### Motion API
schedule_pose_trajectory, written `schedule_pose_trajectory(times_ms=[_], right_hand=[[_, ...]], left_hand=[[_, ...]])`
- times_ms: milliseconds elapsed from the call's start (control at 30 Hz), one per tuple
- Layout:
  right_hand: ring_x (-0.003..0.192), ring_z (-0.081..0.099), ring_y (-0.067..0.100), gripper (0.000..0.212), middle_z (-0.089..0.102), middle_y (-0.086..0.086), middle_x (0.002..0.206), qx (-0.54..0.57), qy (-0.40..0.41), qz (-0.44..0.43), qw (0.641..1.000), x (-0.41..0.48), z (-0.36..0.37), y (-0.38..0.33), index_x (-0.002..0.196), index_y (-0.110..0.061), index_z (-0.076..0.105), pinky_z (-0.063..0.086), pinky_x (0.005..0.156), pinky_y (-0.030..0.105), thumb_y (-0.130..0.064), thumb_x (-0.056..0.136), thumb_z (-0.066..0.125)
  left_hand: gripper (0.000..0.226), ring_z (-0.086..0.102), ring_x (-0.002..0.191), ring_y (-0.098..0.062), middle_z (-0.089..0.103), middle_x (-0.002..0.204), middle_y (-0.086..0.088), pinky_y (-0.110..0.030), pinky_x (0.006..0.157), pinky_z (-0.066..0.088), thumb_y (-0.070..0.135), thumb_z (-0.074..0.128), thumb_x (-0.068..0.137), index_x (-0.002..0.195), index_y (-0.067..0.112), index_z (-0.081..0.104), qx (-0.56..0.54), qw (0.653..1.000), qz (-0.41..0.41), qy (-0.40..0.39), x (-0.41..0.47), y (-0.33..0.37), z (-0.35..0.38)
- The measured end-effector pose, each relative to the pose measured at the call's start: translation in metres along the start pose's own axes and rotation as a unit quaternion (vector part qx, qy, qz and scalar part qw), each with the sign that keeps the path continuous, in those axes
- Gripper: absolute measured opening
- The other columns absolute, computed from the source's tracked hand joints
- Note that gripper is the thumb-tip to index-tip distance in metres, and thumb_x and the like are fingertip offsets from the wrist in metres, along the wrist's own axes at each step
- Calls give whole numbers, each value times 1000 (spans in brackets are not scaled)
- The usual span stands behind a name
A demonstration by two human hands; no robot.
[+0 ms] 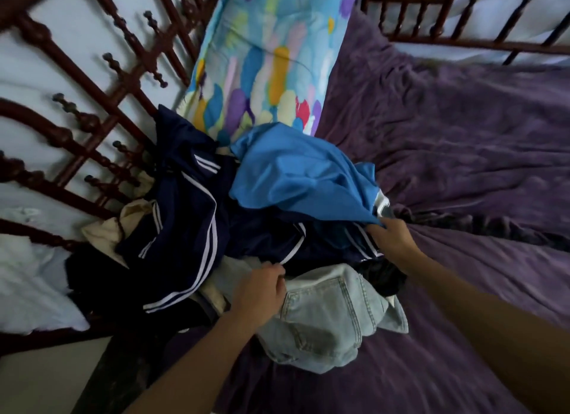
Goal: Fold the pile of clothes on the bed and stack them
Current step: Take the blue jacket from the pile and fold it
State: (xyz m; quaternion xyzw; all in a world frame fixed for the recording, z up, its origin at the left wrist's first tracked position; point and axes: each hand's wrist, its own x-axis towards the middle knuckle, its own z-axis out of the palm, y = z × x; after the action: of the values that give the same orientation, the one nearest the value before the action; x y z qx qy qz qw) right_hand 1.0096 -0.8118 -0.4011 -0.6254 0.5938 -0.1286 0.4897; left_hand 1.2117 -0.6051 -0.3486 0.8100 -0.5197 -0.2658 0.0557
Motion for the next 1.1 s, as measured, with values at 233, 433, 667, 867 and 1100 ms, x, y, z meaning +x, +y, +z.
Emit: schedule_pose_trajectory(times_ms=[233, 433, 667, 867, 1100], right_hand=[[59, 61, 10, 9, 67, 6, 69, 220, -167, -85, 957, -68, -93, -122, 85, 4, 68, 50, 56, 23, 0, 88, 61], [78, 65, 21, 31, 69, 14, 93, 129, -199, -140, 961, -119, -148, -158, 103, -5, 64, 54, 70, 31, 10, 76, 69], [80, 63, 26, 10, 63, 4, 77, -250, 116, -159, 948, -130, -141, -166, 87, -12, 70, 40, 63, 30, -10, 78, 68], [58, 68, 14, 17, 71, 2, 64, 196, 100, -74, 973, -166, -96, -239, 88, -5, 71, 52, 51, 22, -8, 93, 56], [72, 71, 26, 21, 74, 11, 78, 121, 67, -167, 976, -223, -103, -345, 89, -5, 69, 59, 64, 33, -20, 94, 54]], left_hand=[[81, 31, 135, -28, 32, 150, -9, -46, 106, 35, 38, 74, 77, 146, 25, 32, 25, 989, 109, 95, 67, 69, -79], [17, 63, 87, -23, 69, 88, -19, -35, 73, 46, -11, 53, 81, 89, -5, 67, -189, 954, 180, 145, 68, 110, -153], [31, 60, 74, -4, 68, 83, -4, -17, 63, 46, -15, 55, 81, 88, 12, 68, -260, 913, 284, 132, 13, 87, -291], [14, 45, 51, 3, 52, 56, 10, -18, 51, 36, 5, 66, 83, 73, 14, 70, -167, 948, 239, 125, -15, 23, -339], [29, 58, 68, -10, 64, 73, 4, -26, 67, 44, -12, 55, 75, 86, 10, 69, -222, 914, 279, 194, -37, 26, -300]])
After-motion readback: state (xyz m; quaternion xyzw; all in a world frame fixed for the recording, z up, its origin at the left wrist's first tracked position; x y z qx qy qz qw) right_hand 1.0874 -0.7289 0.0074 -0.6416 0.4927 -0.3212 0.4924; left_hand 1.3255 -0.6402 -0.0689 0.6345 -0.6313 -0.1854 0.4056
